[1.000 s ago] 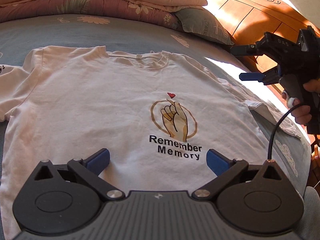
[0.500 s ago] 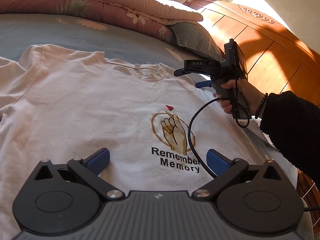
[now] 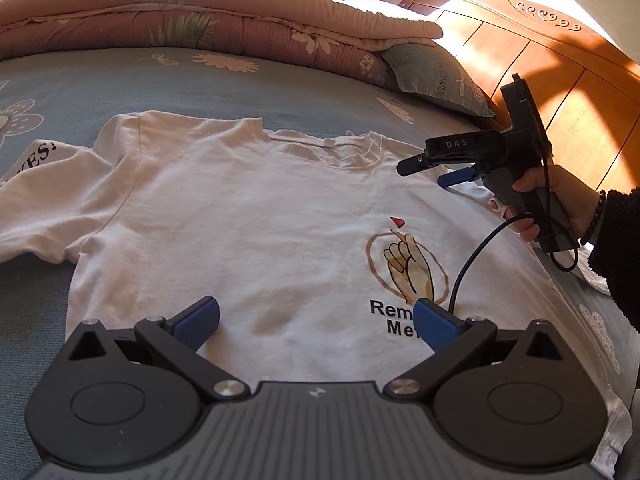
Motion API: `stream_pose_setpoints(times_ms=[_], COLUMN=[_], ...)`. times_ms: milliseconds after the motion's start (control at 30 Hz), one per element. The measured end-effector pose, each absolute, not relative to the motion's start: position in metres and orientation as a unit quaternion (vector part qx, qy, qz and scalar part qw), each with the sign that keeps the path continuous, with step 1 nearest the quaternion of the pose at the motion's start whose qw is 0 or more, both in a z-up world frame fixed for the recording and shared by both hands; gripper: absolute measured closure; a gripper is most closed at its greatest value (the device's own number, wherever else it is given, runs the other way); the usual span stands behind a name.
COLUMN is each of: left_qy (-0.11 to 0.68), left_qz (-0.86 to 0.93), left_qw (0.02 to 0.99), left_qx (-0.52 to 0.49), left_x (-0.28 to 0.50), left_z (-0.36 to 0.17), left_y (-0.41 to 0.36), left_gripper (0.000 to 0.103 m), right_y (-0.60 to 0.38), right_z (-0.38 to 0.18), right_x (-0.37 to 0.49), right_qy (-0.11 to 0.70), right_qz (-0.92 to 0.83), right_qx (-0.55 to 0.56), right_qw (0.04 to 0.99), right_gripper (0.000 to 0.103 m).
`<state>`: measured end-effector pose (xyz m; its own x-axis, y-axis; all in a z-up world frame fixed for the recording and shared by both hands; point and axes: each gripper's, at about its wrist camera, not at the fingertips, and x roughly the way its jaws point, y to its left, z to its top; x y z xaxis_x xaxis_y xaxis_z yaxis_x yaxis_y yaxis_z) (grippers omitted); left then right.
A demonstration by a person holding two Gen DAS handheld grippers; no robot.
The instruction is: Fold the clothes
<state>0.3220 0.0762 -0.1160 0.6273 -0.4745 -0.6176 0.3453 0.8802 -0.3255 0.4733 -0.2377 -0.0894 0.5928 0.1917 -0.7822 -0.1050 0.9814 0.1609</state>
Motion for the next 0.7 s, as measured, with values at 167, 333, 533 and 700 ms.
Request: stream_pose_setpoints(times_ms=[167,333,533,700], left_qy=[0.358,0.36,0.371,0.364], left_qz=[-0.225,-0.212,-0.216,-0.21], left_qw=[0.9,0.9,0.891,0.898], left_qx=[-0.108,-0.125,-0.143,-0.134], left_x=[0.322,0.324,0.331,0.326], left_z=[-0.111,-0.106,-0.114,-0.111], left_y=[0.09,0.104,0.108,0.105], left_gripper=[0.001,0.001,0.001,0.001], right_y=[-0.221,-0.183,-0.136,-0.143], right_z=[-0.091,-0.074,-0.097,-0.078], right_x=[0.506,0.489,0.503,0.512], right_qy=[0.436,0.441,0.423,0.449], right_qz=[0.029,0.132,0.158,0.145], right_qx=[-0.015,-0.007,-0.085,-0.049], right_qw=[0.899,0.888,0.888,0.88], right_gripper=[0.0,0.0,0.0,0.0])
